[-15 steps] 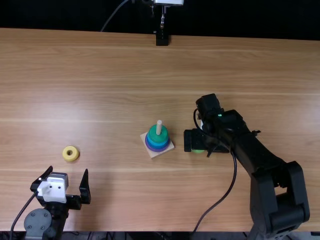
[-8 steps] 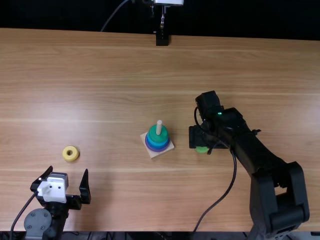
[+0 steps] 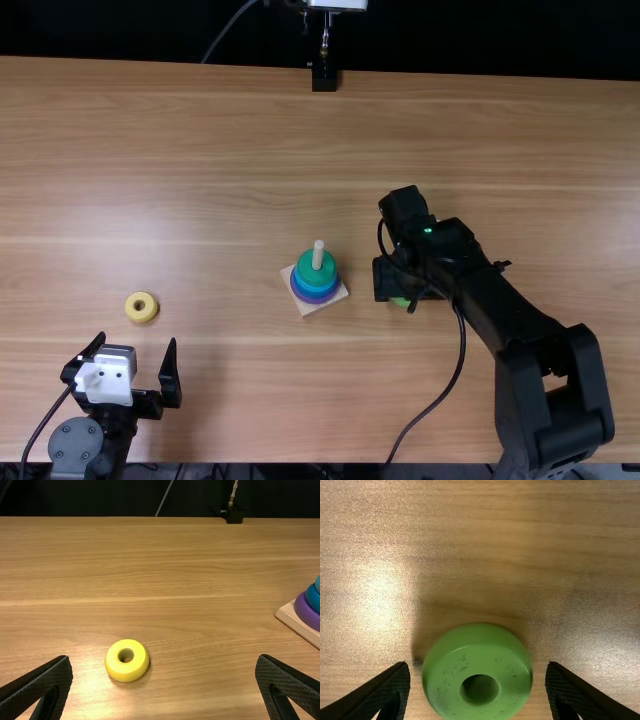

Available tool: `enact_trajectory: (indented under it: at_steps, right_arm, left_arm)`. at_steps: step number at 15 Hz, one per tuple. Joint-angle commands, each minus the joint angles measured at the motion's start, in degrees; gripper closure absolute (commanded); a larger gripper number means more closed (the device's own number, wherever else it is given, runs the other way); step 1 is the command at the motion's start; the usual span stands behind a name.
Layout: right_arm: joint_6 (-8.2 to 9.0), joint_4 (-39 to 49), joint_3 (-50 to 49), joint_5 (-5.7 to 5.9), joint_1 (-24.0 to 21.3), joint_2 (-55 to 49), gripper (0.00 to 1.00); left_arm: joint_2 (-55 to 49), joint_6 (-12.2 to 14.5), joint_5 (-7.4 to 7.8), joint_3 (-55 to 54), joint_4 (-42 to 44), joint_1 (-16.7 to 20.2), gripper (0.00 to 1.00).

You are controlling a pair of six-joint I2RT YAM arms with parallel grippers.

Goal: Build the Hanoi tower: stack the rings onto the peg from bottom to top in this color order: purple, dark blue, light blue, dark green, light green, yellow, orange.

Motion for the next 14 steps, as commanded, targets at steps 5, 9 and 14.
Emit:
enact_trajectory:
  at_steps: [5, 9, 14]
  right_arm:
    - [0.92, 0.2, 0.8, 0.97, 0.9, 1.8, 0.30]
    - [3.24, 0.6, 0.9, 0.97, 1.1, 4.2, 0.29]
    - [4.09, -0.3, 0.9, 0.97, 1.2, 4.5, 0.67]
  left_arm:
    - [-0.9, 0.8, 0.05, -6.0, -4.6, 0.5, 0.00]
    - [-0.9, 0.8, 0.16, -6.0, -4.6, 0.5, 0.00]
    - [-0.9, 0.8, 0.05, -6.0, -4.6, 0.5, 0.00]
